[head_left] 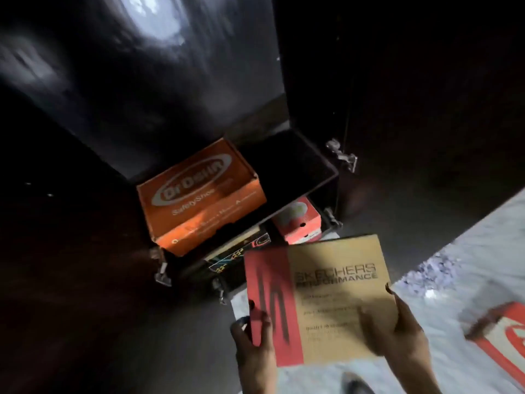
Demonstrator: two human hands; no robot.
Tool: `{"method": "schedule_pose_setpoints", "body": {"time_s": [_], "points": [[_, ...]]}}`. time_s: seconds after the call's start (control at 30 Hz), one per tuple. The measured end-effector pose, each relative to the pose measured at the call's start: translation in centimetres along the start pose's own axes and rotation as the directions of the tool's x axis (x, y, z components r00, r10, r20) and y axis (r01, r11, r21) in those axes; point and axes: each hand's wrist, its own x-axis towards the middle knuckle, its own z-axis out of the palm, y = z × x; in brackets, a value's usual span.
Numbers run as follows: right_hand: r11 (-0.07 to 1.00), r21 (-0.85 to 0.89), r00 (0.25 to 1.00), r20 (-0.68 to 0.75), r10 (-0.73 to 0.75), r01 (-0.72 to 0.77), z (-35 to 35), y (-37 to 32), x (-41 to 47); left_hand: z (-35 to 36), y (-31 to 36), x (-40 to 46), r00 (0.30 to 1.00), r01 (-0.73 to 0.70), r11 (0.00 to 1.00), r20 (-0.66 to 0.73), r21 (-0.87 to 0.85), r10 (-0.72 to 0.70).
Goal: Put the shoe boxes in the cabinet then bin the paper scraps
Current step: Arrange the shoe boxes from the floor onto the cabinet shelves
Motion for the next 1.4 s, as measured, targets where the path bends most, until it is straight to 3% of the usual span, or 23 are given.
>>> {"method": "schedule_pose_setpoints", "body": {"time_s": [0.03,0.07,0.17,0.3,0.43,0.53,0.63,0.8,0.93,1.1,1.23,1.3,1.4], "points": [[0.998,0.01,0.998,0.034,-0.058,0.058,0.6,-1.9,1.3,-1.8,4.1,1.4,0.998,-0.047,0.995,0.044,-0.089,0.052],[0.996,0.012,0.994,0.05,-0.093,0.092,1.1,-3.5,2.7,-4.3,6.5,3.8,0.995,-0.086,0.99,-0.066,-0.112,0.078],[0.979,0.014,0.97,0.132,-0.205,0.205,3.6,-10.2,7.9,-6.9,13.7,6.5,0.947,-0.289,0.929,-0.214,-0.23,0.241],[0.933,0.104,0.921,0.156,-0.358,0.345,9.0,-20.8,10.9,-9.5,19.0,12.0,0.86,-0.438,0.8,-0.449,-0.409,0.241],[0.913,0.18,0.857,0.315,-0.407,0.367,15.6,-27.5,12.3,-11.6,21.3,17.6,0.79,-0.447,0.79,-0.599,-0.419,0.129],[0.911,0.225,0.766,0.493,-0.412,0.346,20.0,-29.4,13.2,-12.3,21.1,21.3,0.788,-0.396,0.829,-0.61,-0.395,0.086],[0.918,0.218,0.742,0.54,-0.397,0.332,23.1,-29.7,14.1,-12.4,19.3,23.8,0.783,-0.334,0.869,-0.621,-0.367,0.039],[0.892,0.242,0.755,0.476,-0.451,0.381,25.9,-29.2,15.6,-11.9,18.7,25.8,0.83,-0.346,0.858,-0.55,-0.38,0.091],[0.893,0.253,0.758,0.471,-0.45,0.373,27.0,-29.5,15.8,-11.9,19.5,27.1,0.851,-0.232,0.876,-0.524,-0.423,-0.028],[0.913,0.178,0.778,0.479,-0.407,0.368,27.2,-30.0,15.3,-11.9,20.4,26.4,0.843,-0.124,0.825,-0.497,-0.551,-0.205],[0.937,0.1,0.836,0.428,-0.344,0.334,24.0,-27.1,13.8,-10.7,17.9,23.8,0.823,-0.093,0.843,-0.518,-0.53,-0.235],[0.963,0.107,0.855,0.442,-0.271,0.249,20.6,-23.3,12.7,-8.5,14.9,21.0,0.89,-0.004,0.857,-0.393,-0.515,-0.232],[0.993,-0.077,0.873,0.485,-0.044,0.093,13.7,-14.6,11.7,-3.4,9.5,15.6,0.959,0.254,0.907,-0.038,-0.337,-0.282]]}}
